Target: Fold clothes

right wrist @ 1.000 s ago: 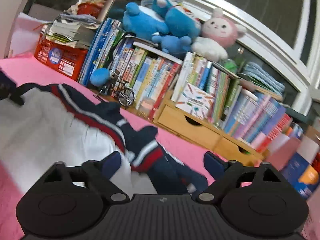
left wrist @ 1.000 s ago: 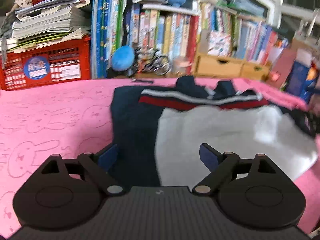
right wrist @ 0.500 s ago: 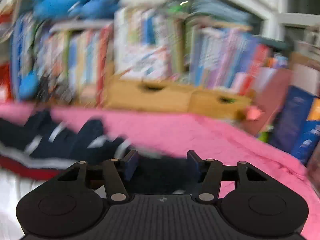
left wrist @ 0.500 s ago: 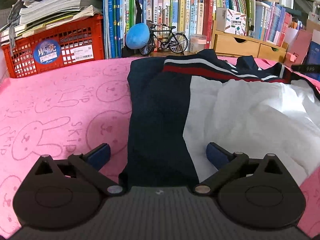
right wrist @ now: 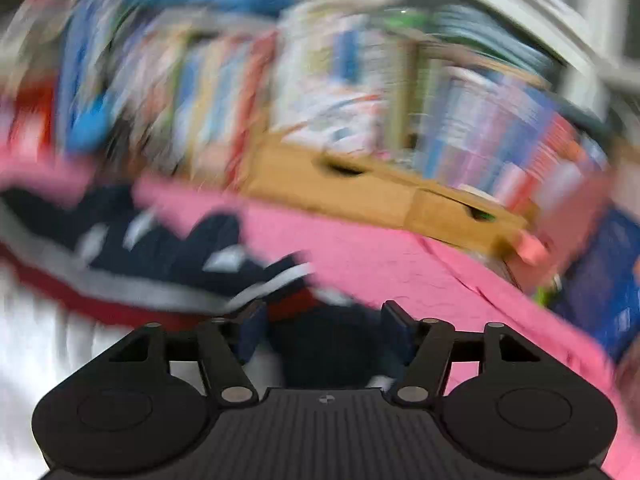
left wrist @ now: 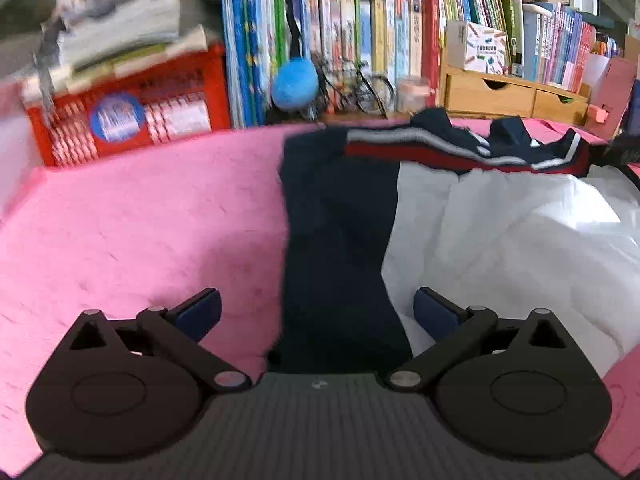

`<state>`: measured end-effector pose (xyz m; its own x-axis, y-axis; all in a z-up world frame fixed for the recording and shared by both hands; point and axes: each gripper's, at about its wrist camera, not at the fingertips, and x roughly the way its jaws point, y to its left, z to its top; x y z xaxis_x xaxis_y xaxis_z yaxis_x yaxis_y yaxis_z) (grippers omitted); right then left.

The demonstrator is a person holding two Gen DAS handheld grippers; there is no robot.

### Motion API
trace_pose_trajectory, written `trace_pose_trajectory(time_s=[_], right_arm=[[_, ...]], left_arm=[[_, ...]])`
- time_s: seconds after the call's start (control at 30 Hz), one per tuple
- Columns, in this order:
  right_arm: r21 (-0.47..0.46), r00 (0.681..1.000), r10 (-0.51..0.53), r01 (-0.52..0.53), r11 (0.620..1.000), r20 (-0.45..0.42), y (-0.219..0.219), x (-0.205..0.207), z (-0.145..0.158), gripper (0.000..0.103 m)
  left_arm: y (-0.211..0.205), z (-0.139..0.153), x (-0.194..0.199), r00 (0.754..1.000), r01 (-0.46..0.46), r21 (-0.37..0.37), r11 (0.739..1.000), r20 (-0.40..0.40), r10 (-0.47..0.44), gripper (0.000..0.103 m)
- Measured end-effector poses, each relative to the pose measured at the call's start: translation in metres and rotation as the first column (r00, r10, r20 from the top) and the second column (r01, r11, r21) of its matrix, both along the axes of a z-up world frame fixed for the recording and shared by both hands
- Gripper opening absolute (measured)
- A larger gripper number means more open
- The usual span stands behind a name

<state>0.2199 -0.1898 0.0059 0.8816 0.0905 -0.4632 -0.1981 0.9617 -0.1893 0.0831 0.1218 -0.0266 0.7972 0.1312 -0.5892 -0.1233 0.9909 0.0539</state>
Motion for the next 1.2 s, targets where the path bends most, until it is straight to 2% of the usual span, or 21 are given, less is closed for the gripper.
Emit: trace_pose_trajectory(time_s=[0.03, 0.1, 0.17, 0.23, 0.33, 0.37, 0.4, 0.43, 0.5, 0.53, 0.57, 0.67, 0.77, 0.83, 0.9, 0.97, 1.03, 1.07, 1.1, 1.13, 1.2], right_arm=[[0.036, 0.999, 0.031, -0.032, 0.999, 0.022, -0.011, -0.004, 0.007, 0.066], [0.012, 0.993, 0.113, -0.113, 0.993, 0.032, -0.021, -0.01, 0.012, 0.085], [-0.037, 0.984, 0.177, -0.176, 0.984, 0.03, -0.025, -0.012, 0.013, 0.087], [-0.036, 0.978, 0.206, -0.206, 0.978, -0.019, -0.026, -0.007, 0.004, 0.089], [0.036, 0.969, 0.231, -0.228, 0.973, -0.093, -0.026, 0.002, -0.01, 0.093], [0.055, 0.966, 0.234, -0.229, 0.972, -0.108, -0.025, 0.003, -0.015, 0.082], [0.057, 0.967, 0.223, -0.218, 0.974, -0.122, -0.022, 0.003, -0.02, 0.053], [0.058, 0.968, 0.213, -0.207, 0.977, -0.136, -0.019, 0.003, -0.025, 0.048], [0.005, 0.976, 0.199, -0.199, 0.98, -0.085, -0.012, -0.008, -0.023, 0.027], [0.016, 0.977, 0.202, -0.201, 0.979, -0.064, -0.011, -0.013, -0.017, 0.024], [0.027, 0.978, 0.204, -0.203, 0.979, -0.043, -0.011, -0.018, -0.011, 0.016], [0.039, 0.978, 0.204, -0.205, 0.978, 0.041, -0.011, -0.03, 0.013, 0.013], [0.059, 0.973, 0.196, -0.204, 0.977, 0.119, -0.012, -0.027, 0.036, 0.013], [0.083, 0.972, 0.176, -0.19, 0.978, 0.153, -0.013, -0.016, 0.045, 0.014], [0.09, 0.98, 0.148, -0.16, 0.983, 0.135, -0.014, 0.003, 0.039, 0.021], [0.083, 0.992, 0.114, -0.118, 0.99, 0.047, -0.014, 0.025, 0.016, 0.025], [0.05, 0.993, 0.094, -0.09, 0.995, -0.076, -0.013, 0.043, -0.016, 0.029], [0.036, 0.988, 0.092, -0.089, 0.995, -0.12, -0.012, 0.048, -0.032, 0.033], [0.025, 0.985, 0.09, -0.087, 0.996, -0.148, -0.01, 0.051, -0.037, 0.034], [0.016, 0.987, 0.082, -0.08, 0.997, -0.136, -0.009, 0.05, -0.036, 0.036], [-0.025, 0.991, 0.064, -0.067, 0.997, -0.12, -0.007, 0.048, -0.037, 0.052]], left_arm=[[0.001, 0.009, -0.002, 1.0, 0.0, 0.016, 1.0, 0.024, -0.001, 0.102], [0.007, 0.032, 0.0, 0.995, 0.023, -0.002, 1.0, 0.095, -0.023, 0.103], [0.012, 0.044, 0.017, 0.99, 0.071, -0.07, 0.995, 0.125, -0.062, 0.103], [0.016, 0.05, 0.039, 0.985, 0.122, -0.138, 0.983, 0.139, -0.103, 0.103], [0.01, 0.028, 0.084, 0.991, 0.13, -0.172, 0.977, 0.034, -0.126, 0.103], [0.008, 0.019, 0.094, 0.993, 0.114, -0.179, 0.977, -0.009, -0.117, 0.102], [0.006, 0.01, 0.104, 0.993, 0.097, -0.185, 0.978, -0.049, -0.108, 0.092], [0.003, 0.01, 0.102, 0.996, 0.077, -0.184, 0.98, -0.036, -0.085, 0.085], [-0.003, 0.01, 0.098, 0.999, 0.036, -0.18, 0.983, -0.01, -0.038, 0.041], [-0.009, 0.016, 0.095, 1.0, 0.002, -0.145, 0.989, 0.015, 0.001, 0.033], [-0.012, 0.024, 0.093, 0.998, 0.001, -0.127, 0.992, 0.057, 0.007, 0.018], [-0.02, 0.045, 0.09, 0.983, -0.008, -0.075, 0.997, 0.181, 0.021, 0.017], [-0.021, 0.059, 0.104, 0.969, -0.034, -0.068, 0.997, 0.243, 0.05, 0.016], [-0.018, 0.055, 0.118, 0.971, -0.051, -0.055, 0.997, 0.231, 0.063, 0.019], [-0.014, 0.045, 0.133, 0.978, -0.071, -0.042, 0.997, 0.193, 0.078, 0.031], [-0.01, 0.027, 0.149, 0.99, -0.1, -0.025, 0.995, 0.102, 0.102, 0.036], [-0.001, 0.015, 0.15, 0.994, -0.101, -0.047, 0.994, 0.045, 0.103, 0.046], [0.004, 0.013, 0.147, 0.993, -0.102, -0.069, 0.992, 0.052, 0.106, 0.058], [0.008, 0.015, 0.142, 0.992, -0.103, -0.081, 0.991, 0.063, 0.108, 0.064], [0.012, 0.018, 0.137, 0.991, -0.105, -0.08, 0.991, 0.08, 0.112, 0.067], [0.02, 0.03, 0.127, 0.984, -0.124, -0.051, 0.991, 0.119, 0.129, 0.075]])
